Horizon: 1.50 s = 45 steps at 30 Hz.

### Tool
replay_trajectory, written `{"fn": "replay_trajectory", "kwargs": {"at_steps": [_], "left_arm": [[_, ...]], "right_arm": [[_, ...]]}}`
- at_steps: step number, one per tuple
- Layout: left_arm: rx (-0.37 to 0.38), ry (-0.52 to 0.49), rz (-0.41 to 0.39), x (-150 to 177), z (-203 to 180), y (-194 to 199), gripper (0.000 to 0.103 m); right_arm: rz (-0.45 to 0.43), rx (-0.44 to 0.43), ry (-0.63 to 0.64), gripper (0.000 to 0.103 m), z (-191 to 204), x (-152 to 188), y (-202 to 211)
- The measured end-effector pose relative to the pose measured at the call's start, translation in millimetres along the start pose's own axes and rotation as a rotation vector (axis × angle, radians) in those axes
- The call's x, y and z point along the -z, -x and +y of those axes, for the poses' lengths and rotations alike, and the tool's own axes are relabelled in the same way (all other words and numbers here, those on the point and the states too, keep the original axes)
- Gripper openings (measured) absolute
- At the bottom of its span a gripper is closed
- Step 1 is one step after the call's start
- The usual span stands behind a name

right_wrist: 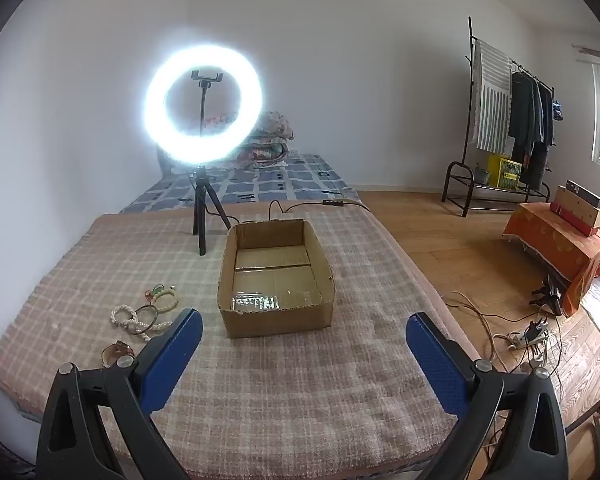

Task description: Organize jewelry

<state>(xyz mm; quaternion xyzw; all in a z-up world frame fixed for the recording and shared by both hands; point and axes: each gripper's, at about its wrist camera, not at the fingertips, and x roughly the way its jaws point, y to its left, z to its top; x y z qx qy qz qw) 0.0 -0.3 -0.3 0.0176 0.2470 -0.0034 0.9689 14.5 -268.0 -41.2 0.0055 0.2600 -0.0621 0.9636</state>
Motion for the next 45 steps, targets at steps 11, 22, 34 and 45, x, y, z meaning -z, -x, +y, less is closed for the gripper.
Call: {"fn": "replay_trajectory", "kwargs": {"at_steps": [11, 22, 34, 45], "left_arm": [[-0.008, -0.007, 0.007, 3, -4, -3, 0.103], [-0.007, -0.006, -0.005, -3, -4, 0, 0.103], [-0.008, -0.002, -0.012, -10, 2, 3, 0.103], [-0.012, -0.002, -0.018, -19, -3, 2, 0.103]], "right_arm": [[0.001, 0.000, 0.001, 0.103, 0, -2, 1], [-0.003, -0.002, 0.003, 0.103, 0, 0, 0], [-0.005, -0.001, 0.000, 0.103, 0, 0, 2], [-0.004, -0.001, -0.002, 0.103, -1, -3, 2]]}}
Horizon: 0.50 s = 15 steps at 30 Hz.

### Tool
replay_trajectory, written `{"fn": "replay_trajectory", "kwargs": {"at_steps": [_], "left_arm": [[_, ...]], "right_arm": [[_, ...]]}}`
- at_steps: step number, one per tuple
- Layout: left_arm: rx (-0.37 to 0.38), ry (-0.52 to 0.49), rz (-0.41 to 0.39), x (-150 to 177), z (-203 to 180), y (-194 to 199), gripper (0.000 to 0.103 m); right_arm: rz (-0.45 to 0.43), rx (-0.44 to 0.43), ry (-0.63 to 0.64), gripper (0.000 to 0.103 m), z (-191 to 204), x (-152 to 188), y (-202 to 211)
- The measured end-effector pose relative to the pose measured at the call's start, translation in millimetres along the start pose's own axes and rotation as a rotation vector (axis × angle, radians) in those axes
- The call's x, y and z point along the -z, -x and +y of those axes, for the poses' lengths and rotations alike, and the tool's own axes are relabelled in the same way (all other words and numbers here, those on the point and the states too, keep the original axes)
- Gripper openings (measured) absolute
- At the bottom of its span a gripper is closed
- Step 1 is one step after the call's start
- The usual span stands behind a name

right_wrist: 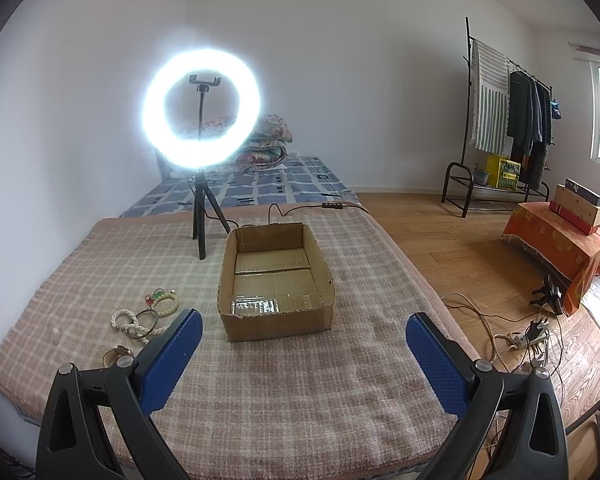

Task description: Organize jewelry

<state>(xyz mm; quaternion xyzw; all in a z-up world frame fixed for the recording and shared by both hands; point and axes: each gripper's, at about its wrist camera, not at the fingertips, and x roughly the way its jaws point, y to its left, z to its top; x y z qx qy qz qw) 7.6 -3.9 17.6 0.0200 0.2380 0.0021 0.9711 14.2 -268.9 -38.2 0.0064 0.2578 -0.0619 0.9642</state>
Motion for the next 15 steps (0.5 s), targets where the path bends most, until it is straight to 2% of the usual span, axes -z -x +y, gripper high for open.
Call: {"fn": "replay_trajectory", "kwargs": {"at_steps": [2, 3, 8, 9, 15], "left_arm": [[0.000, 0.000, 0.000, -3, 0, -1, 0.103], [-0.001, -0.001, 0.002, 5, -1, 2, 0.103], [-0.002, 0.002, 0.003, -3, 1, 1, 0.103], [0.000, -0.002, 0.000, 7, -1, 2, 0.103], [0.000, -0.002, 0.002, 7, 0, 2, 0.103]], "right_arm": [[0.000, 0.000, 0.000, 0.103, 0, 0, 0], [0.000, 0.000, 0.000, 0.103, 0, 0, 0], [-0.001, 0.001, -0.001, 0.103, 0, 0, 0], [-0.001, 0.000, -0.001, 0.103, 0, 0, 0], [0.001, -0.002, -0.001, 0.103, -1, -1, 0]]}}
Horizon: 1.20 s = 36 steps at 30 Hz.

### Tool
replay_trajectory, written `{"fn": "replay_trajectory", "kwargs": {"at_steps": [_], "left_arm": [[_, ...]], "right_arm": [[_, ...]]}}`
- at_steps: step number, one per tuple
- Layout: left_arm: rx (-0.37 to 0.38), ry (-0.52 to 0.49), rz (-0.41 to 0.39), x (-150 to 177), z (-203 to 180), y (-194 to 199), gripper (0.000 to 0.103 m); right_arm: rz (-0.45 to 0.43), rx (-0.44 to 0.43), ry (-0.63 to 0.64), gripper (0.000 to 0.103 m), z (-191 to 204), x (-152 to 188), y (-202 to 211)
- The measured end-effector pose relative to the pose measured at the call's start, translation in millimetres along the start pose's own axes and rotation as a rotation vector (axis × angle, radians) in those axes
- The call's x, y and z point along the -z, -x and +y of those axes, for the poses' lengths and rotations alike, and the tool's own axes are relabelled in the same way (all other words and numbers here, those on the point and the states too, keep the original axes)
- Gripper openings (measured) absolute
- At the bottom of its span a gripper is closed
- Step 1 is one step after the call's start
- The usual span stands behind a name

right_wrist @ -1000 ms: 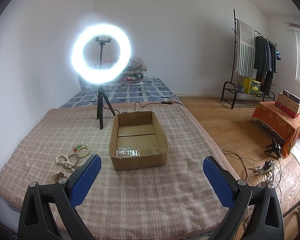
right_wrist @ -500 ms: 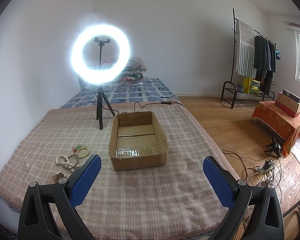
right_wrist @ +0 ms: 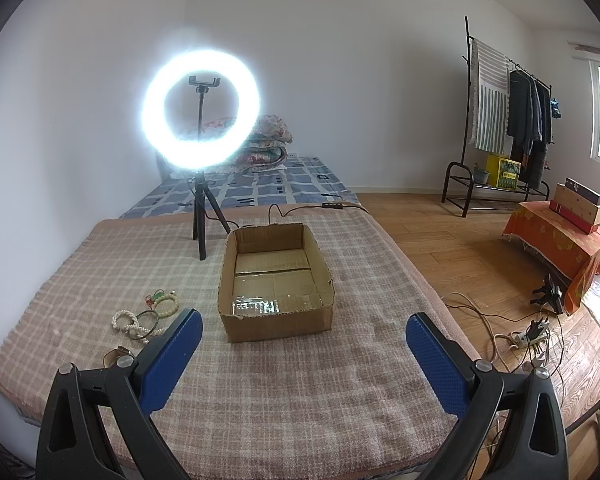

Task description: Organize jewelry

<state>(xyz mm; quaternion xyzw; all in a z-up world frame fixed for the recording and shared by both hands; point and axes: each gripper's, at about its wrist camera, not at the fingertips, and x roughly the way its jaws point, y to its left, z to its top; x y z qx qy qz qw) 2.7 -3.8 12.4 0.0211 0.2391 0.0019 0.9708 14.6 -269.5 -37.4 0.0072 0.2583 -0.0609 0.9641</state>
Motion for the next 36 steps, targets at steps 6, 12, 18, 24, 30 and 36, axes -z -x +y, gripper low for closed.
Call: {"fn": "replay_trajectory", "kwargs": {"at_steps": [6, 12, 18, 24, 30, 36], "left_arm": [[-0.003, -0.001, -0.001, -1, 1, -1, 0.103], [-0.019, -0.003, 0.004, 4, 5, -5, 0.103], [-0.032, 0.001, 0.013, 7, 8, -9, 0.103], [-0.034, -0.003, 0.023, 9, 9, -12, 0.103], [-0.028, -0.003, 0.052, 12, 20, -18, 0.103], [0.000, -0.016, 0.127, 10, 46, -42, 0.103]], "right_arm": [[0.000, -0.001, 0.000, 0.103, 0, -1, 0], [0.000, -0.010, 0.003, 0.103, 4, -2, -2], [0.001, -0.018, 0.011, 0.103, 9, -1, -5], [0.019, -0.026, 0.018, 0.103, 13, 2, -10], [0.066, -0.034, 0.033, 0.103, 19, 4, -22], [0.160, -0.038, 0.039, 0.103, 23, 5, -41]]}}
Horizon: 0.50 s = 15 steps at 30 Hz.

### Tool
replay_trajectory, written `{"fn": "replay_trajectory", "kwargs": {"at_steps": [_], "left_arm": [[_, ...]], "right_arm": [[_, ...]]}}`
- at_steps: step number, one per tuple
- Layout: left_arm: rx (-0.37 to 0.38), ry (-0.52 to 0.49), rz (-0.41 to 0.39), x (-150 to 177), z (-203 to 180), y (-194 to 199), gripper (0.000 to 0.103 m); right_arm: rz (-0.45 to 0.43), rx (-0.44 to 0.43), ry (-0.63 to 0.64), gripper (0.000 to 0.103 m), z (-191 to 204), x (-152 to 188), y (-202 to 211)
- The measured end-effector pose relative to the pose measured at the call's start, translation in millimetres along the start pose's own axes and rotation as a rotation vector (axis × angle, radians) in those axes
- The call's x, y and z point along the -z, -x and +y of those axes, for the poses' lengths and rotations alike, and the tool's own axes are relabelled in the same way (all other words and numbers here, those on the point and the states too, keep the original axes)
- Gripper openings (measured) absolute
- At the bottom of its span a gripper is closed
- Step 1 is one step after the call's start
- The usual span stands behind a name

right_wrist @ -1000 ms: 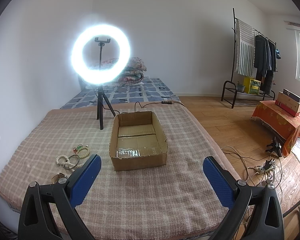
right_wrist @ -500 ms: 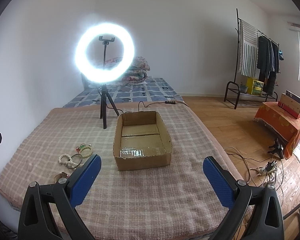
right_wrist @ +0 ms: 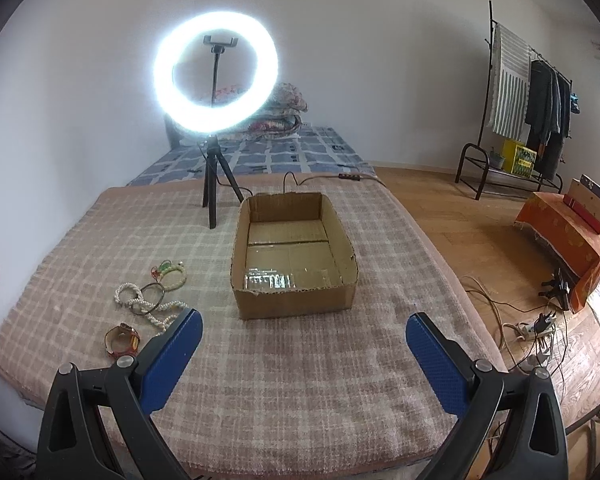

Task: Organize jewelry
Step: 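Move the left tool to the brown watch while the right tool approaches the pearl necklace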

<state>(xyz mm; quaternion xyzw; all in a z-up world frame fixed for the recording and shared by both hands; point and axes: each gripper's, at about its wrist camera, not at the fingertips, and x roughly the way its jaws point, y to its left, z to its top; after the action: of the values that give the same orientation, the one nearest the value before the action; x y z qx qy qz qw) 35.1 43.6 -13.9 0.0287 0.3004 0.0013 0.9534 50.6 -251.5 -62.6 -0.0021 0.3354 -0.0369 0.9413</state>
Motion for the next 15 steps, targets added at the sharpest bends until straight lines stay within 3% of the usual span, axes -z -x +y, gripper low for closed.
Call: {"fn": "replay_trajectory", "kwargs": {"at_steps": [5, 8, 11, 15], "left_arm": [[0.015, -0.006, 0.048, -3, 25, -22, 0.103], [0.073, -0.008, 0.048, -2, 36, -31, 0.103], [0.066, -0.035, 0.047, -4, 38, -42, 0.102], [0.109, -0.028, 0.110, -5, 40, -64, 0.092]], "right_arm": [[0.092, -0.121, 0.016, 0.101, 5, -3, -22], [0.063, -0.165, 0.110, 0.094, 17, -7, -30], [0.005, -0.228, 0.213, 0.089, 33, -6, -37], [0.032, -0.307, 0.246, 0.081, 50, -6, -53]]}}
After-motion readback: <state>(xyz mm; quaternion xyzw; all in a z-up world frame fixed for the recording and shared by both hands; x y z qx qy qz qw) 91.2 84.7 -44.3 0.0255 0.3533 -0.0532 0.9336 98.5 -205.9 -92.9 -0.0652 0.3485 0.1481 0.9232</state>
